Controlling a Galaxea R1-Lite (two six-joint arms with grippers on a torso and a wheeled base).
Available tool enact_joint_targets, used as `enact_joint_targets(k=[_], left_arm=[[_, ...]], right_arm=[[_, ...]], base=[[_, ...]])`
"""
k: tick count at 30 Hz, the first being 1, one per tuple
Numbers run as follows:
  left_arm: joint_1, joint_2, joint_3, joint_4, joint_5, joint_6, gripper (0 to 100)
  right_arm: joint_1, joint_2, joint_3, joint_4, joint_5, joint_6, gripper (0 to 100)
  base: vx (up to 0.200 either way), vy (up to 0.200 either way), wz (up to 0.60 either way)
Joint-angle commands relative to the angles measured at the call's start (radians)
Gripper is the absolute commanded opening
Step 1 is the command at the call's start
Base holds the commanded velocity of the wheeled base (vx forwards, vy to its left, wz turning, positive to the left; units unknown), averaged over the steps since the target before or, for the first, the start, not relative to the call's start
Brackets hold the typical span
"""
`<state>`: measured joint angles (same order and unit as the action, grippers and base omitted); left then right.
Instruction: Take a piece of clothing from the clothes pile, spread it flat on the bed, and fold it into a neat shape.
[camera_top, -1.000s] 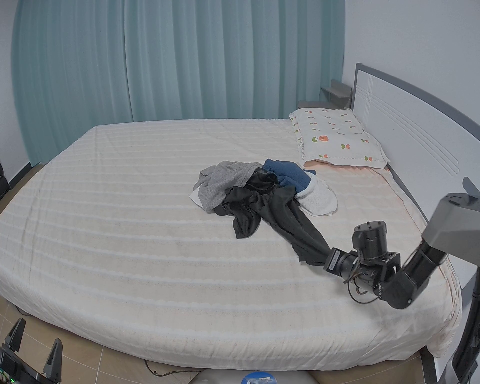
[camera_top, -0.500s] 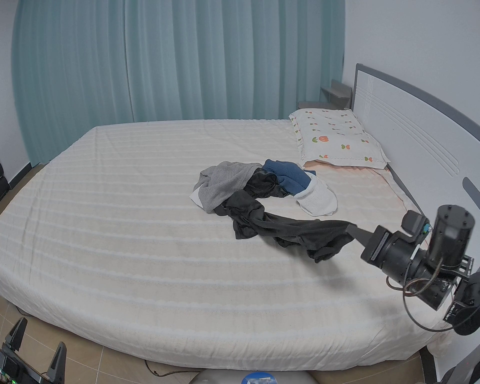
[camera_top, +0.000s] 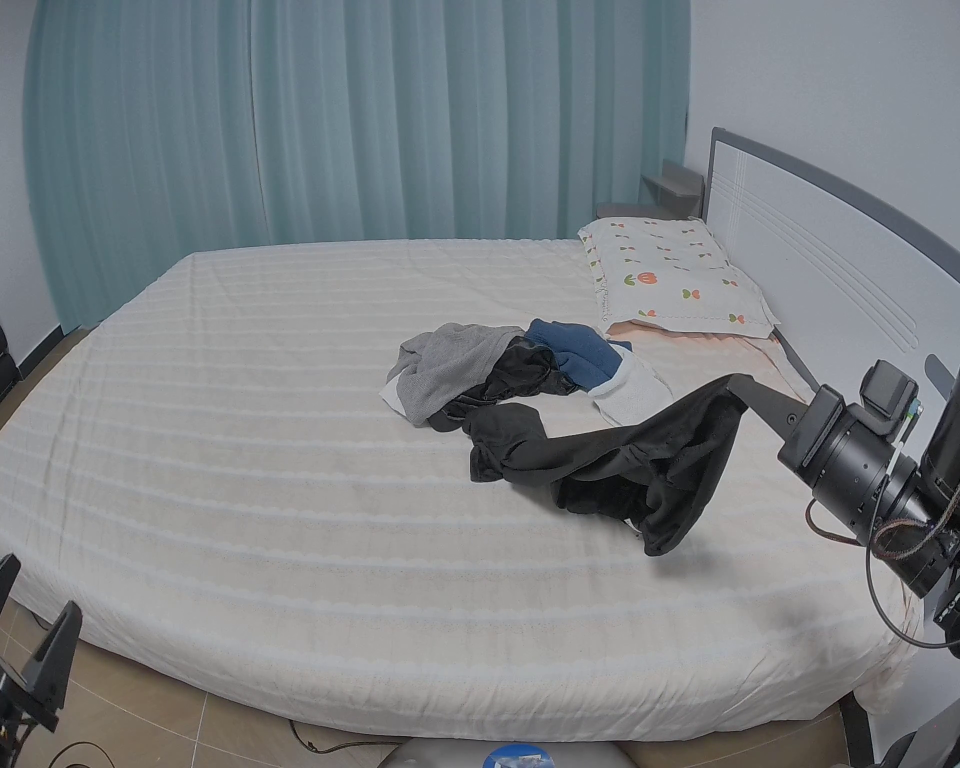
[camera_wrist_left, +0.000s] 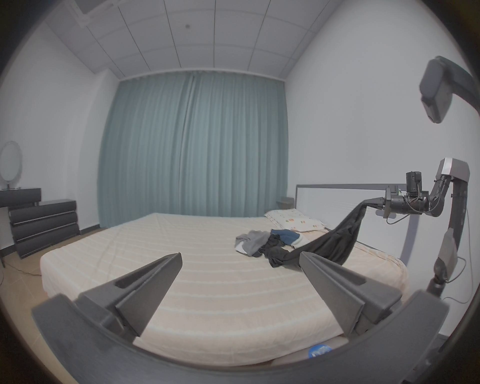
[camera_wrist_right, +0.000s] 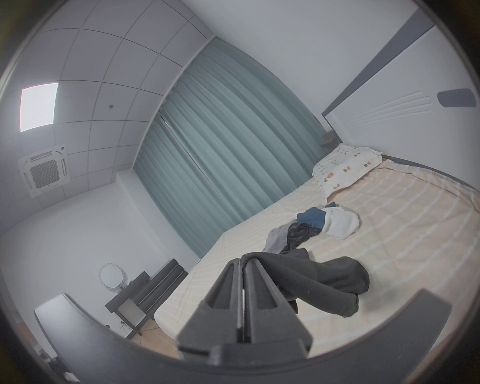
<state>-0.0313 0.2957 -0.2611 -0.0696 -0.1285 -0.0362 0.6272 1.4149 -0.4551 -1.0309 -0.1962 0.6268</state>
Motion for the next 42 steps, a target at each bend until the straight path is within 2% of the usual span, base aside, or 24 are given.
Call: enact_joint_targets(k=[1, 2, 5, 9, 13, 14, 15, 17, 21, 27, 31, 36, 42], left_arm=[[-0.206, 0.703, -0.147, -0.188, -0.088, -0.004, 100], [-0.223, 0.737, -0.145, -0.214, -0.085, -0.005, 100], [-0.302, 1.004, -0.136, -0.406, -0.051, -0.018, 100], [-0.386, 1.231, -0.172, -0.552, -0.017, -0.057, 100], [-0.476, 1.412, -0.225, -0.641, 0.050, -0.133, 100], [-0.476, 1.412, -0.225, -0.641, 0.050, -0.133, 100], [-0.512, 1.513, -0.268, -0.681, 0.099, -0.168, 100], [-0.541, 1.593, -0.317, -0.716, 0.144, -0.200, 100], [-0.584, 1.711, -0.422, -0.728, 0.167, -0.266, 100], [-0.624, 1.813, -0.532, -0.730, 0.168, -0.289, 100], [-0.661, 1.884, -0.619, -0.725, 0.176, -0.341, 100], [-0.668, 1.962, -0.713, -0.731, 0.228, -0.347, 100], [-0.661, 1.994, -0.757, -0.734, 0.221, -0.350, 100]], right_arm=[[0.003, 0.001, -0.120, 0.020, 0.032, -0.085, 0], [0.005, 0.004, -0.122, 0.023, 0.035, -0.091, 0], [0.006, 0.039, -0.117, 0.037, 0.043, -0.142, 0], [-0.003, 0.042, -0.120, 0.055, 0.046, -0.147, 0], [-0.008, 0.056, -0.120, 0.045, 0.046, -0.137, 0], [-0.008, 0.056, -0.120, 0.045, 0.046, -0.137, 0], [-0.018, 0.058, -0.122, 0.045, 0.046, -0.137, 0], [-0.020, 0.058, -0.122, 0.045, 0.043, -0.137, 0], [-0.021, 0.055, -0.120, 0.043, 0.041, -0.124, 0], [-0.024, 0.047, -0.120, 0.045, 0.037, -0.096, 0], [-0.024, 0.027, -0.154, 0.038, 0.034, -0.096, 0], [-0.001, 0.022, -0.172, 0.037, 0.031, -0.098, 0], [0.009, 0.004, -0.208, 0.038, 0.032, -0.102, 0]], base=[[0.000, 0.000, 0.00], [0.000, 0.000, 0.00], [0.000, 0.000, 0.00], [0.000, 0.000, 0.00], [0.000, 0.000, 0.00], [0.000, 0.000, 0.00], [0.000, 0.000, 0.00], [0.000, 0.000, 0.00], [0.000, 0.000, 0.00], [0.000, 0.000, 0.00], [0.000, 0.000, 0.00], [0.000, 0.000, 0.00], [0.000, 0.000, 0.00]])
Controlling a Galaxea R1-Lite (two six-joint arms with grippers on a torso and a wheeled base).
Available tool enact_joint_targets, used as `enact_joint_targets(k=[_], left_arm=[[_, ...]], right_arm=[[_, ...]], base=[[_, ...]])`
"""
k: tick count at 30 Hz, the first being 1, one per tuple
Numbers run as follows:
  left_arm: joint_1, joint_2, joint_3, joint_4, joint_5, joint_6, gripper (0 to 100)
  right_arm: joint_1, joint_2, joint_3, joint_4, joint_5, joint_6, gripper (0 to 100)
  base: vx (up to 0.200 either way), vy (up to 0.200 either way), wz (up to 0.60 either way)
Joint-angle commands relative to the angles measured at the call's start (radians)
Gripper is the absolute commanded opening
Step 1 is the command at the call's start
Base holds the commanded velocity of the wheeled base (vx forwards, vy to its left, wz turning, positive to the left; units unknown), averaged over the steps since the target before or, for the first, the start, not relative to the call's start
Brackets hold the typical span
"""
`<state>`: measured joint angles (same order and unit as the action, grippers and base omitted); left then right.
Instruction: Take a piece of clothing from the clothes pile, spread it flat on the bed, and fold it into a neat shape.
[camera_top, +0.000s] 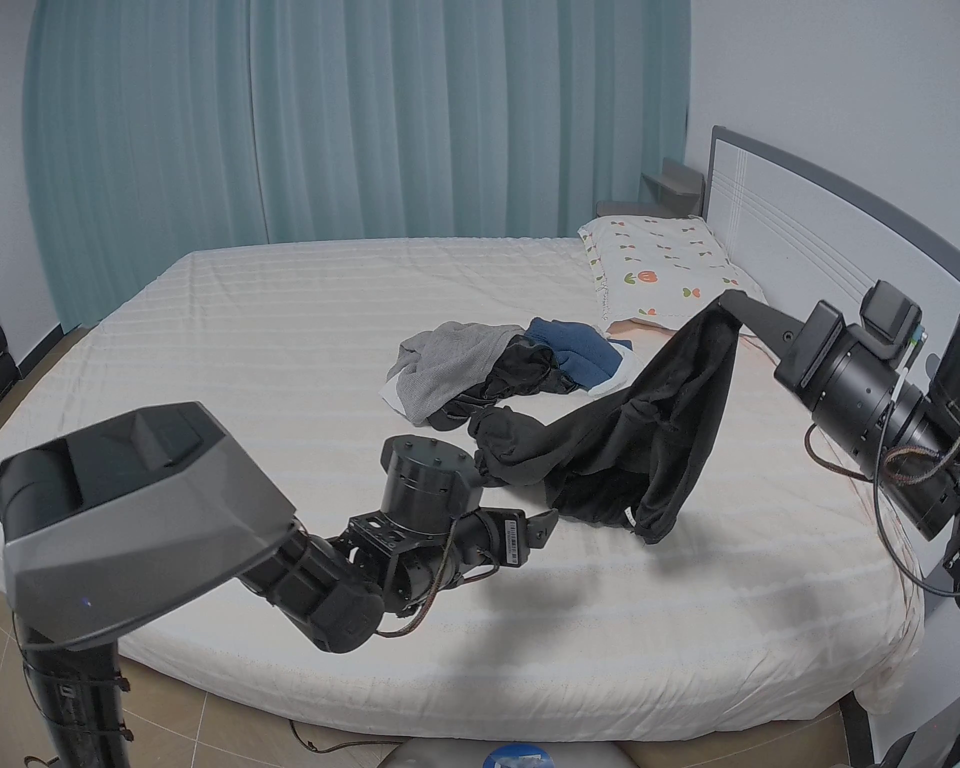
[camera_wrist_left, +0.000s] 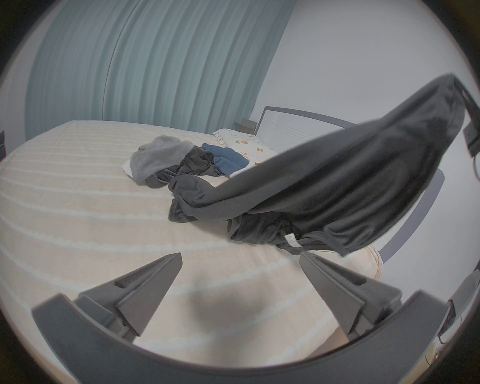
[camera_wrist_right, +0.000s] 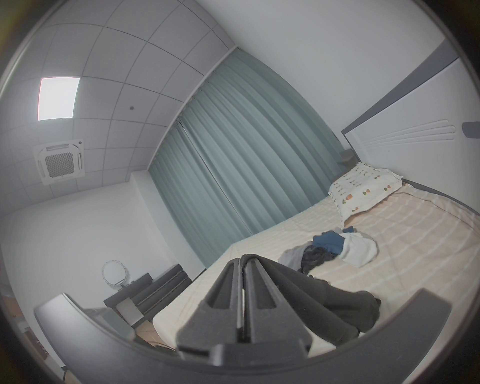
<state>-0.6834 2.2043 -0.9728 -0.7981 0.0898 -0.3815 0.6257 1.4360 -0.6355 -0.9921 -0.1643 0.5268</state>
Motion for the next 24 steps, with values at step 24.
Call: enact_joint_targets(k=[24], left_arm=[[0.088, 0.272, -0.280, 0.005, 0.016, -0.183, 100]], right_arm=[[0.037, -0.085, -0.065, 0.001, 0.015, -0.004, 0]], base=[[0.000, 0.000, 0.00]])
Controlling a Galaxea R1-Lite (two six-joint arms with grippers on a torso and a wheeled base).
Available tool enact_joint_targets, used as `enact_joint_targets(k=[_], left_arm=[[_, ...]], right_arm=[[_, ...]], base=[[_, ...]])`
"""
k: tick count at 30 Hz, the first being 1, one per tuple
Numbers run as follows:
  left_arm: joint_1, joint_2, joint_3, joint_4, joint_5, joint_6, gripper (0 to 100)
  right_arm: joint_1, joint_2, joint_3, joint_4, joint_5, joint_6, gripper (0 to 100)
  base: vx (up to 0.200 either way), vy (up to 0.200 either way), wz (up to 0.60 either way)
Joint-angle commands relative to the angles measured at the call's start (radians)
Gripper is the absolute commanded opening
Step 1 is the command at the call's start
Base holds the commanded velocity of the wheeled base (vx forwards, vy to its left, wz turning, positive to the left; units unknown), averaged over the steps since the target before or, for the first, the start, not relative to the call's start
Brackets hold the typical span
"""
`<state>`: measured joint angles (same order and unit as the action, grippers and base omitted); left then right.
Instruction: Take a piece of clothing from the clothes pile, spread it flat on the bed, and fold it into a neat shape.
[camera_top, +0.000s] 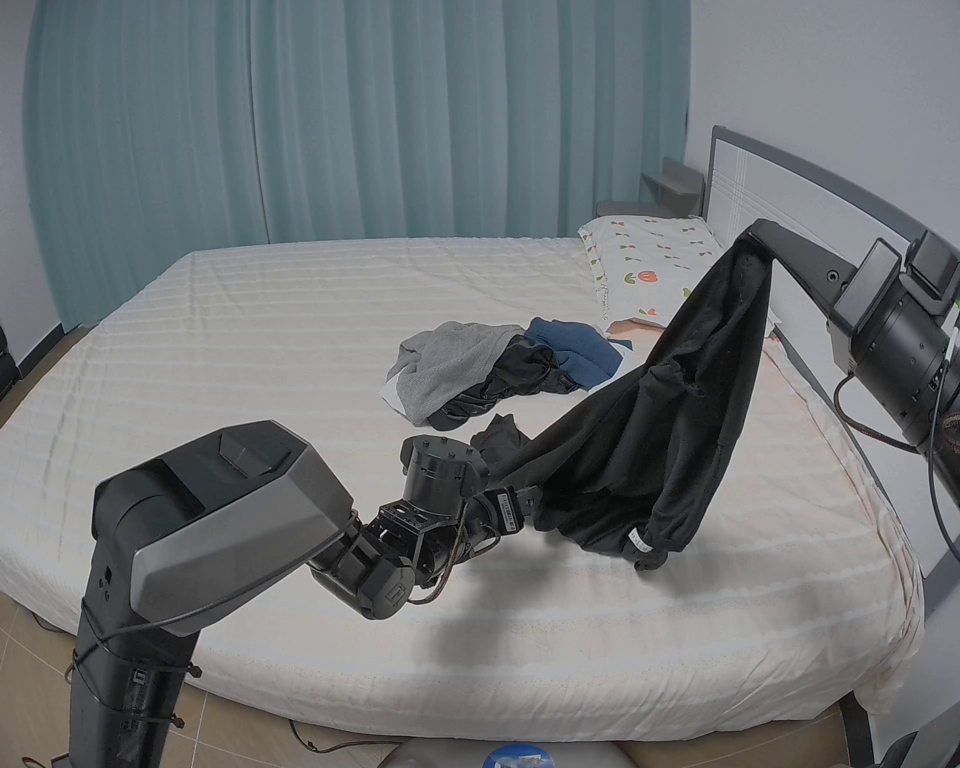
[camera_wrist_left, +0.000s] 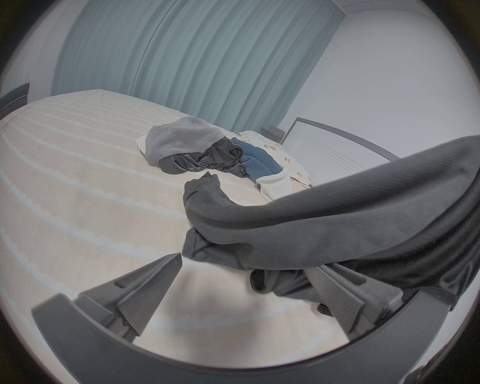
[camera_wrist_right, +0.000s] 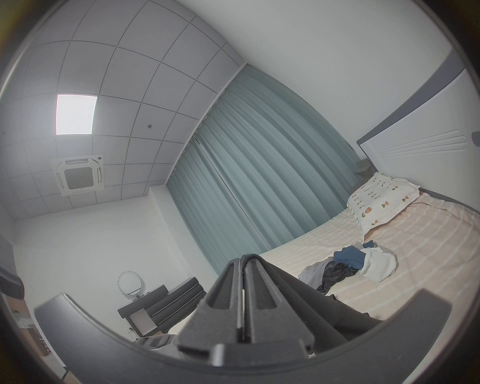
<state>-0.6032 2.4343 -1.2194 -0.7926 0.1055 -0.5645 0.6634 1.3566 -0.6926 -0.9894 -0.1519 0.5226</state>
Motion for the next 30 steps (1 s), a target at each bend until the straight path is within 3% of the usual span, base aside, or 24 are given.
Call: enact_joint_targets(k=[1, 11, 12, 19, 22, 30], left_arm=[[0.008, 0.051, -0.045, -0.001, 0.000, 0.000, 100], [0.006, 0.140, -0.220, 0.067, 0.036, -0.002, 100], [0.006, 0.146, -0.239, 0.085, 0.037, -0.003, 0], [0.008, 0.147, -0.315, 0.173, 0.037, -0.132, 0], [0.029, 0.118, -0.304, 0.179, 0.037, -0.167, 0], [0.071, -0.112, -0.100, 0.177, 0.020, -0.201, 0]], right_arm=[[-0.001, -0.002, -0.008, -0.003, 0.003, 0.001, 0], [-0.005, 0.001, -0.005, -0.003, 0.005, 0.010, 0], [-0.005, 0.003, -0.004, -0.003, 0.003, 0.010, 0], [-0.036, 0.007, 0.005, -0.003, 0.006, 0.011, 0], [-0.094, 0.007, 0.022, 0.003, 0.054, 0.013, 0], [-0.229, 0.056, 0.061, 0.014, 0.137, 0.053, 0]], base=[[0.000, 0.000, 0.00], [0.000, 0.000, 0.00], [0.000, 0.000, 0.00], [0.000, 0.000, 0.00], [0.000, 0.000, 0.00], [0.000, 0.000, 0.00]])
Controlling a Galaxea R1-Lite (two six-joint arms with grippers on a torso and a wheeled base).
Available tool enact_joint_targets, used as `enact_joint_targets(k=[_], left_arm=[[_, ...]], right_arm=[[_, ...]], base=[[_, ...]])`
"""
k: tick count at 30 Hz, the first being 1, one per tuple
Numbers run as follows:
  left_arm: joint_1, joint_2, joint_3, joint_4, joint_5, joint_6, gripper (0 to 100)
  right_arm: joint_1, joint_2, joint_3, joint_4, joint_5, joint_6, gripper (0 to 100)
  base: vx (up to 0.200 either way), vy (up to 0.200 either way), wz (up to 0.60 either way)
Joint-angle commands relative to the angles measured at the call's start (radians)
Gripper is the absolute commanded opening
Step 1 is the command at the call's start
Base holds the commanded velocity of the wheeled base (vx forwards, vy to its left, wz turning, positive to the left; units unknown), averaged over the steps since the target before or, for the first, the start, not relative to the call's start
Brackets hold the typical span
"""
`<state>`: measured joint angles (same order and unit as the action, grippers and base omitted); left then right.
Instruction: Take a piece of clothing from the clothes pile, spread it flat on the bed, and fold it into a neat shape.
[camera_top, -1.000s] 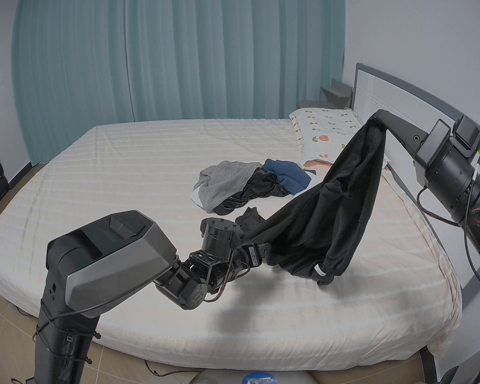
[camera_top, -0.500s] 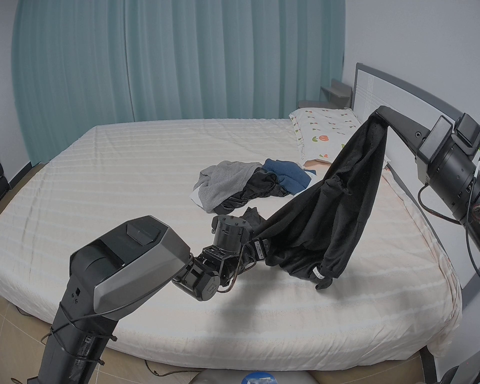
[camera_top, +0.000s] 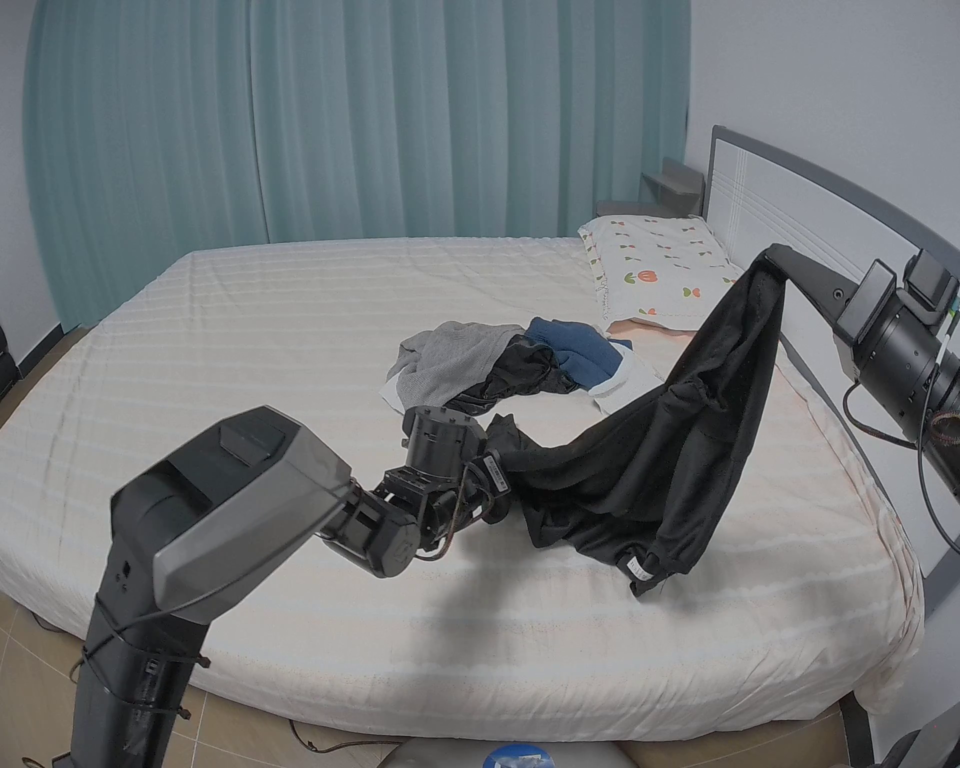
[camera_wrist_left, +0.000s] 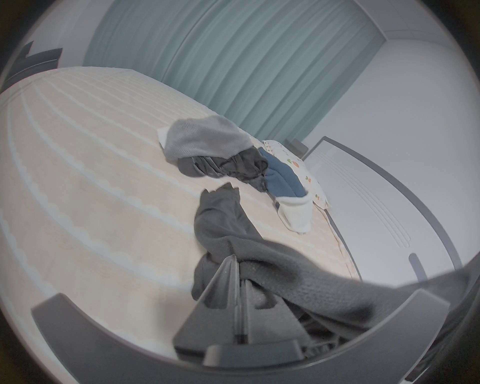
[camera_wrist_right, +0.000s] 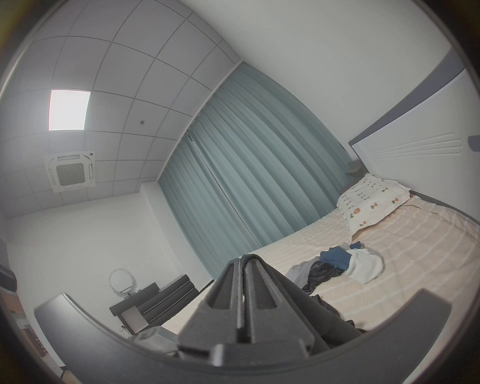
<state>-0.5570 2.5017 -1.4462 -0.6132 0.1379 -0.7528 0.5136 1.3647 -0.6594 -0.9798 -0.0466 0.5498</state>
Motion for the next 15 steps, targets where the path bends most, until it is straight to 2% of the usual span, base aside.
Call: enact_joint_targets(k=[1, 7, 10, 13, 15], left_arm=[[0.026, -0.198, 0.141, -0.002, -0.012, -0.013, 0], [0.026, -0.462, 0.282, 0.013, -0.014, 0.012, 0], [0.026, -0.532, 0.323, 0.015, -0.017, 0.035, 0], [0.031, -0.616, 0.337, 0.026, -0.018, 0.041, 0], [0.040, -0.679, 0.326, 0.081, -0.023, 0.033, 0]], right_arm=[[-0.087, 0.059, 0.029, 0.004, 0.034, 0.029, 0], [-0.141, 0.235, -0.011, -0.013, 0.034, 0.048, 0], [-0.144, 0.287, -0.062, -0.017, 0.027, 0.050, 0], [-0.165, 0.324, -0.181, -0.060, 0.013, 0.048, 0], [-0.167, 0.320, -0.253, -0.088, 0.001, 0.048, 0]], base=[[0.000, 0.000, 0.00], [0.000, 0.000, 0.00], [0.000, 0.000, 0.00], [0.000, 0.000, 0.00], [0.000, 0.000, 0.00]])
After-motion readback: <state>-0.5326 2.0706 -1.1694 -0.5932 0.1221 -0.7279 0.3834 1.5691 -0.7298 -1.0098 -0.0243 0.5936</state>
